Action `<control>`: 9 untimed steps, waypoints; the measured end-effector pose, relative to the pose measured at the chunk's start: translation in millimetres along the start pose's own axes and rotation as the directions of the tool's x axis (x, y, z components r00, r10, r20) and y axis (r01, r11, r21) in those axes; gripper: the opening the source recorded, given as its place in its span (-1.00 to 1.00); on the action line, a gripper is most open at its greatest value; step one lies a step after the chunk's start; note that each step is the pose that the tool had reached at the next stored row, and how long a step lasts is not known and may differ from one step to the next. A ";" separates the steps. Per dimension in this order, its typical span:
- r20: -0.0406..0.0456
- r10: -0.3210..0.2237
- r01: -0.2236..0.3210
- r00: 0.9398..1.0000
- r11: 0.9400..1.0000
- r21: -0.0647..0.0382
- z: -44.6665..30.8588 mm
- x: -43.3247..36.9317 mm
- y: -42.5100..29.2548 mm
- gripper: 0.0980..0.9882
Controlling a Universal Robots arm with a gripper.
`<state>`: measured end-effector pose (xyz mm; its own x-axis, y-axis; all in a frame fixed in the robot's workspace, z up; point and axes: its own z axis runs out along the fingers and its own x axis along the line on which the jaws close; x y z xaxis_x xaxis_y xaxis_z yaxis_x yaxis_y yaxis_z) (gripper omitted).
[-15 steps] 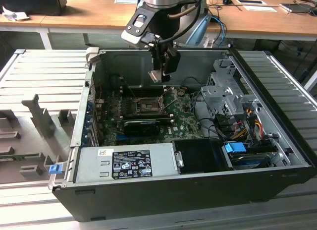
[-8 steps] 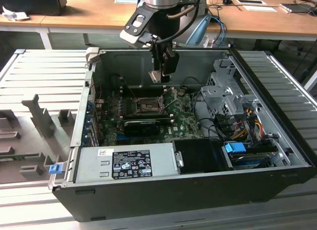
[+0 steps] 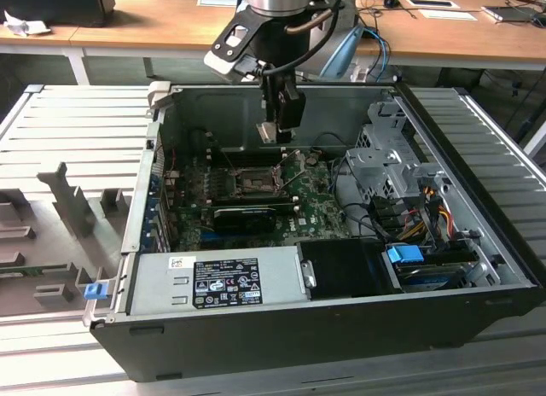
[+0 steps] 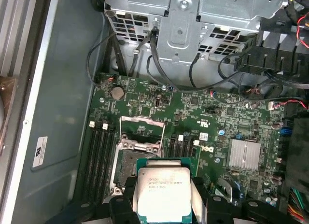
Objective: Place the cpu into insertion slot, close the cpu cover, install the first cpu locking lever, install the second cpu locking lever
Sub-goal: 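Place the cpu into insertion slot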
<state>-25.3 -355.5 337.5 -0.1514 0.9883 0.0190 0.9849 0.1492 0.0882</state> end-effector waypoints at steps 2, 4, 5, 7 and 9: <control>0.001 0.010 -0.010 1.000 1.000 0.000 0.3 0.0 0.0 -0.03; 0.002 0.018 -0.018 1.000 1.000 0.000 0.6 0.0 -0.1 -0.03; 0.002 0.023 -0.023 1.000 1.000 0.000 0.8 0.0 -0.1 -0.03; 0.003 0.033 -0.033 0.999 0.999 -0.001 1.1 0.0 -0.1 -0.03; 0.004 0.047 -0.047 0.999 0.999 -0.001 1.5 0.0 -0.1 -0.03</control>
<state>-25.3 -355.5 336.1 -0.1043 0.9944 0.0191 0.9908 0.1023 0.0882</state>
